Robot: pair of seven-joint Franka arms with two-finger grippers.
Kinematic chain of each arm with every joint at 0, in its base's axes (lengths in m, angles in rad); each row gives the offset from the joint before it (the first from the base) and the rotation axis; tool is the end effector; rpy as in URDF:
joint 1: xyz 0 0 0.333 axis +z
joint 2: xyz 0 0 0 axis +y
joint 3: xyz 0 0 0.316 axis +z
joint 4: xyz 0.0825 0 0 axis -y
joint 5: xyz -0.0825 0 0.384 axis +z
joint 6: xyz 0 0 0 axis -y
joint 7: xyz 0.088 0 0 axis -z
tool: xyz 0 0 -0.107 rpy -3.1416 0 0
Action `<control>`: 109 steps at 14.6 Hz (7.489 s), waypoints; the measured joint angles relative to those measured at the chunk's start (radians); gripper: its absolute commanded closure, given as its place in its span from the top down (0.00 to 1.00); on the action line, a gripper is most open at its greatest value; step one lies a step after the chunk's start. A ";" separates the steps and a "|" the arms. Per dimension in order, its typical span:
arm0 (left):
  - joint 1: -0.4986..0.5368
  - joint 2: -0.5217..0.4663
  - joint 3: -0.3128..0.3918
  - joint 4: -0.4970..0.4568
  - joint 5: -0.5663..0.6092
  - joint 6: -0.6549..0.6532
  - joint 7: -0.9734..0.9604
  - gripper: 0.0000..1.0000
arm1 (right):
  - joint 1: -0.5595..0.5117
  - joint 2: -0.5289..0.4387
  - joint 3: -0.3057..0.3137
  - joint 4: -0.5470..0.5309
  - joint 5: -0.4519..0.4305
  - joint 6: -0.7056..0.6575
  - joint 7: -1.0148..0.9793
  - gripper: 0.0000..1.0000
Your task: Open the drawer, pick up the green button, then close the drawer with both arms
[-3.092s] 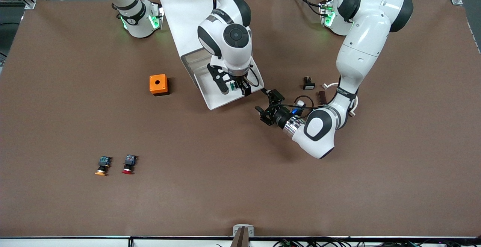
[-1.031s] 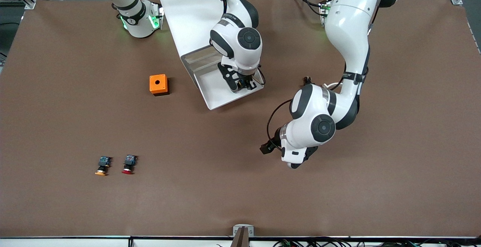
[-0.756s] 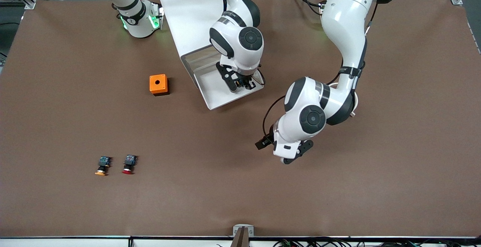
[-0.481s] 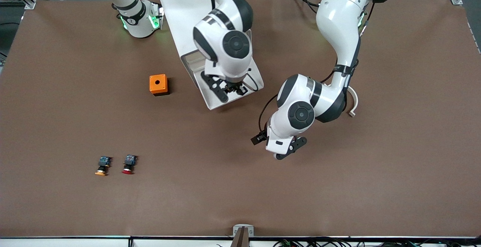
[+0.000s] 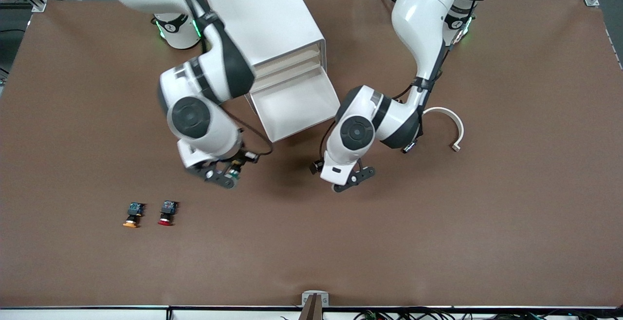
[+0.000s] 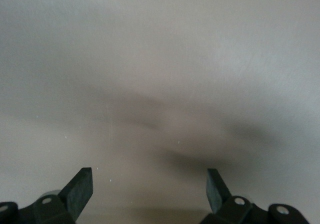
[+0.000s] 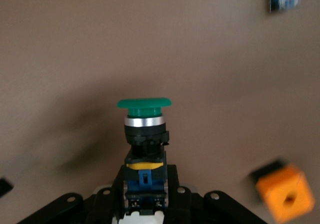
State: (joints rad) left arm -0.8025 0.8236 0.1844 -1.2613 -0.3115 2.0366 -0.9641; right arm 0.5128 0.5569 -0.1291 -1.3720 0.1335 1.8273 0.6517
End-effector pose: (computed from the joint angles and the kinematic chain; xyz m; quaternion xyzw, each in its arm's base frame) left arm 0.5777 -0.4744 0.2661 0.9739 0.2154 -0.0614 0.0372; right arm 0.6404 0.2888 0.3874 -0.9878 0.1453 0.0565 0.0014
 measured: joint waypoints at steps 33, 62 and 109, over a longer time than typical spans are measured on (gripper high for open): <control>-0.192 0.022 -0.121 -0.083 -0.246 0.002 -0.341 0.99 | -0.224 0.260 0.023 -0.132 0.004 0.515 -0.378 0.59; 0.363 -0.460 -0.083 -0.059 0.075 -0.279 0.174 0.99 | -0.462 -0.328 -0.004 -0.085 -0.122 -0.199 -0.624 1.00; 0.796 -0.854 -0.239 -0.301 0.279 -0.522 0.885 1.00 | -0.526 -0.489 0.016 -0.087 -0.138 -0.367 -0.744 1.00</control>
State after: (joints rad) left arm -0.0062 -0.0305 -0.0548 -1.5621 -0.0324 1.5143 -0.0796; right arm -0.0130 0.0681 -0.1133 -1.4585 -0.0042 1.4600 -0.0924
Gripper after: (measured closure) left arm 0.000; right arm 0.000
